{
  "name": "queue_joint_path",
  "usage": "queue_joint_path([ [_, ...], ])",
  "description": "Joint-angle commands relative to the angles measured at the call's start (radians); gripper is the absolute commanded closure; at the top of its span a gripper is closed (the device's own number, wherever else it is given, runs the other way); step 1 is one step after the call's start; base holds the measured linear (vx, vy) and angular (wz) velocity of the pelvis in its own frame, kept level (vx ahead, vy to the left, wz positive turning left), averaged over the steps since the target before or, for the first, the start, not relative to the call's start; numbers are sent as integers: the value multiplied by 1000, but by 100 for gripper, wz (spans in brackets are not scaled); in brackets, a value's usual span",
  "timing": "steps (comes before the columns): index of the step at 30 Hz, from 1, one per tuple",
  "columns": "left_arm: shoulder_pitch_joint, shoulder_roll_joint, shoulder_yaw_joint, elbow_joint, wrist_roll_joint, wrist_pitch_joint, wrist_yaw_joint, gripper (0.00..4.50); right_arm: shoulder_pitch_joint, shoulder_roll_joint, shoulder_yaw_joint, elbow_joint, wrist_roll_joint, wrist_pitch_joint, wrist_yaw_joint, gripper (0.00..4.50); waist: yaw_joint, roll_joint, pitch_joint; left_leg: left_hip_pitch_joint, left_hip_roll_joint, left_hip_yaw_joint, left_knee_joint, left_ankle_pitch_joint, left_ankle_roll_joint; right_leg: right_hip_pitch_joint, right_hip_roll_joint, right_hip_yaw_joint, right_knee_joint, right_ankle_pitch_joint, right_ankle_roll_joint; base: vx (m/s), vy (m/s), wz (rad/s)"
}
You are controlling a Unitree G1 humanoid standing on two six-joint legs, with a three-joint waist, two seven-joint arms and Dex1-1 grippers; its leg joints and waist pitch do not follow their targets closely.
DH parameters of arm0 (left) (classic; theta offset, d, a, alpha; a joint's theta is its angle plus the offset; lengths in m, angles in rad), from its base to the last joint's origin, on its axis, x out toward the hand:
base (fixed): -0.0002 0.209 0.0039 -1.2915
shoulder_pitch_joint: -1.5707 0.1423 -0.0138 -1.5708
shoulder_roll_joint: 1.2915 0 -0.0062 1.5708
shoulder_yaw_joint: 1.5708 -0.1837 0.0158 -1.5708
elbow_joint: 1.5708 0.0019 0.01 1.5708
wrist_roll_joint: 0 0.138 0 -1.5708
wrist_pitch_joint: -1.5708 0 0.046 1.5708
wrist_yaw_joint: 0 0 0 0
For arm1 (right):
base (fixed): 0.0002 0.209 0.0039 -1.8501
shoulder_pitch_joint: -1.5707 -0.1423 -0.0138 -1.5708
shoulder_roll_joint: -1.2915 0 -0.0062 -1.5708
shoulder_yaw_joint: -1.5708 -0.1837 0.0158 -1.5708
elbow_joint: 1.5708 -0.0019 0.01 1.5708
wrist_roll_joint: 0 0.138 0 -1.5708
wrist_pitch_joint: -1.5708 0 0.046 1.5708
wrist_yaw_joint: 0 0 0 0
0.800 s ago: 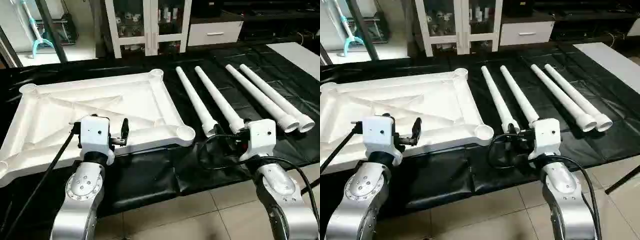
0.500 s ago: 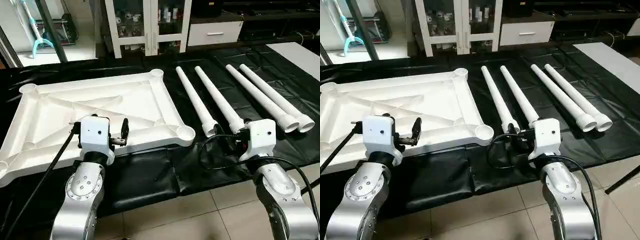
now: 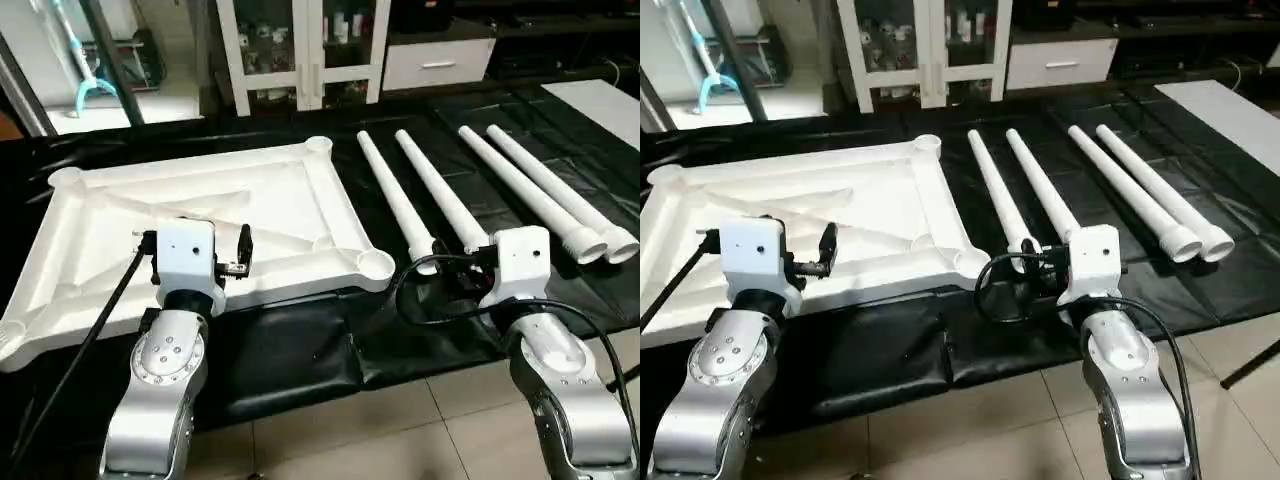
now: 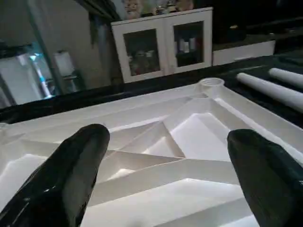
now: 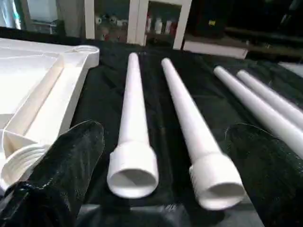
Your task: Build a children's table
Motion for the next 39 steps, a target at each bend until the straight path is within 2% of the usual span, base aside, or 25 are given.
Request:
queue_joint_path([
  [1, -9, 10, -10, -3, -29, 15, -45, 1, -25, 1, 2, 8, 6, 39, 1, 0, -4, -5, -51, 29, 102, -50, -101, -278, -41, 10, -82, 37, -70, -54, -178, 0, 0, 0],
  [3, -6, 12, -18, -14, -48, 15, -71, 1, -34, 2, -5, 14, 27, 62, 13, 0, -4, -4, -50, 29, 101, -50, -101, -281, -39, 10, -81, 37, -70, -61, -180, 0, 0, 0],
  [9, 10, 11, -32, -11, -25, -8, -62, 1, -66, -10, 15, 33, 33, 51, 58, 0, -42, -13, -16, 106, 83, -56, -98, -774, -84, -10, -52, -1, -126, -664, -83, 0, 0, 0],
  [12, 14, 11, -31, -12, -24, -9, -60, 1, -71, -10, 18, 37, 31, 49, 60, 0, -73, -13, -12, 116, 80, -65, -109, -842, -94, 5, -42, -17, -124, -656, -58, 19, 4, -5],
  [13, 16, 10, -30, -14, -25, -9, -61, 1, -73, -11, 20, 38, 31, 49, 61, 0, -96, -10, -23, 90, 79, -73, -119, -784, -85, 47, -55, -15, -119, -575, -66, 70, 17, -13],
  [14, 18, 11, -30, -17, -27, -9, -63, 1, -74, -12, 22, 38, 31, 53, 63, 0, -104, -9, -23, 90, 76, -68, -118, -759, -76, 48, -59, -15, -125, -553, -75, 70, 17, -13],
  [17, 27, 10, -32, -23, -29, -11, -65, 1, -84, -15, 25, 45, 35, 57, 76, 0, -122, -23, -44, 34, 62, -43, -104, -465, 17, 115, -78, 4, -138, -436, -143, 101, 6, -3],
  [19, 31, 9, -32, -27, -30, -12, -65, 1, -88, -14, 24, 48, 35, 59, 81, 0, -123, -23, -58, 32, 56, -32, -86, -261, 91, 136, -69, 2, -140, -354, -175, 119, 9, 3],
  [21, 32, 8, -32, -28, -33, -13, -66, 1, -91, -14, 20, 50, 39, 60, 87, 0, -130, -13, -66, 77, 70, -52, -93, -157, 176, 113, -38, -23, -110, -195, -195, 156, 10, 7],
  [23, 33, 7, -31, -28, -36, -14, -67, 1, -92, -14, 18, 50, 44, 61, 90, 0, -168, 8, -68, 201, 122, -133, -102, -75, 345, 10, -7, -63, -21, -131, -143, 199, -3, 6],
  [24, 32, 7, -30, -28, -37, -15, -67, 1, -92, -15, 18, 49, 44, 62, 91, 0, -176, 1, -64, 260, 171, -182, -100, -33, 450, -66, -20, -51, 48, -159, -32, 180, -40, 1],
  [25, 31, 7, -29, -28, -37, -15, -67, 1, -93, -17, 19, 49, 43, 62, 91, 0, -183, -19, -56, 236, 189, -192, -112, 8, 514, -83, -48, -27, 85, -151, 56, 88, -35, -1],
  [26, 31, 7, -29, -28, -37, -15, -67, 1, -93, -18, 19, 49, 43, 63, 91, 0, -173, -24, -52, 226, 168, -170, -109, -5, 495, -84, -55, -19, 73, -125, 58, 142, -78, -4],
  [27, 30, 7, -28, -28, -38, -15, -67, 1, -93, -17, 18, 49, 44, 64, 90, 0, -151, -59, -46, 158, 75, -85, -90, -153, 376, -17, -71, 9, -27, -55, 13, 115, -82, 1],
  [28, 30, 7, -28, -28, -38, -15, -67, 1, -93, -17, 18, 49, 44, 64, 90, 0, -105, -100, -48, 66, -52, -2, 37, -280, 259, 102, -135, 127, -133, -286, -42, 189, -119, 5],
  [29, 30, 7, -28, -29, -39, -15, -68, 1, -94, -17, 18, 49, 44, 66, 90, 0, -97, -84, -60, 17, -43, -27, 115, -231, 223, 166, -205, 182, -145, -374, -127, 135, -75, 7],
  [30, 30, 7, -28, -29, -39, -15, -68, 1, -94, -17, 18, 49, 44, 66, 90, 0, -80, -81, -61, -46, -23, -58, 163, -129, 150, 193, -190, 172, -124, -381, -219, 156, -55, 1],
  [32, 37, 6, -34, -38, -49, -15, -77, 1, -103, -16, 8, 44, 44, 95, 80, 0, -74, -81, -41, -45, -9, -56, 144, -26, 92, 168, -149, 110, -138, -389, -300, 151, -21, -5],
  [33, 42, 5, -37, -42, -57, -15, -85, 1, -108, -17, 5, 42, 41, 106, 78, 0, -63, -65, -34, -41, 4, -50, 81, 83, 92, 146, -108, 58, -148, -378, -330, 137, 2, -4],
  [34, 48, 8, -45, -46, -60, -15, -94, 1, -117, -20, 0, 38, 53, 147, 84, 0, -57, -28, -43, -33, 33, -51, -10, 192, 108, 145, -57, 4, -119, -282, -297, 172, 71, 4],
  [35, 48, 8, -45, -46, -60, -15, -94, 1, -117, -20, 0, 38, 53, 147, 84, 0, -63, 1, -41, -2, 49, -56, -43, 238, 106, 123, -27, -32, -97, -194, -260, 172, 71, 4],
  [36, 55, 17, -55, -47, -59, -30, -107, 1, -128, -26, 0, 35, 57, 180, 90, 0, -103, 21, -26, 64, 142, -152, -97, 38, 187, 41, 30, -54, 27, -140, -135, 171, 87, -9],
  [37, 60, 25, -64, -48, -58, -39, -120, 1, -146, -34, -1, 31, 65, 240, 94, 0, -97, 43, -52, 87, 181, -187, -91, 85, 246, 21, 15, -42, 81, -118, -114, 135, 53, -6],
  [38, 64, 35, -72, -51, -64, -45, -139, 1, -165, -39, -4, 29, 80, 292, 102, 0, -80, 19, -81, 121, 205, -199, -42, 393, 349, -21, -31, -2, 84, 12, -62, 135, 53, -6],
  [39, 64, 35, -72, -51, -64, -45, -139, 1, -165, -39, -4, 29, 80, 292, 102, 0, -63, 22, -89, 110, 176, -188, -17, 864, 337, -21, -54, 20, 56, 176, 8, 101, 57, -2],
])
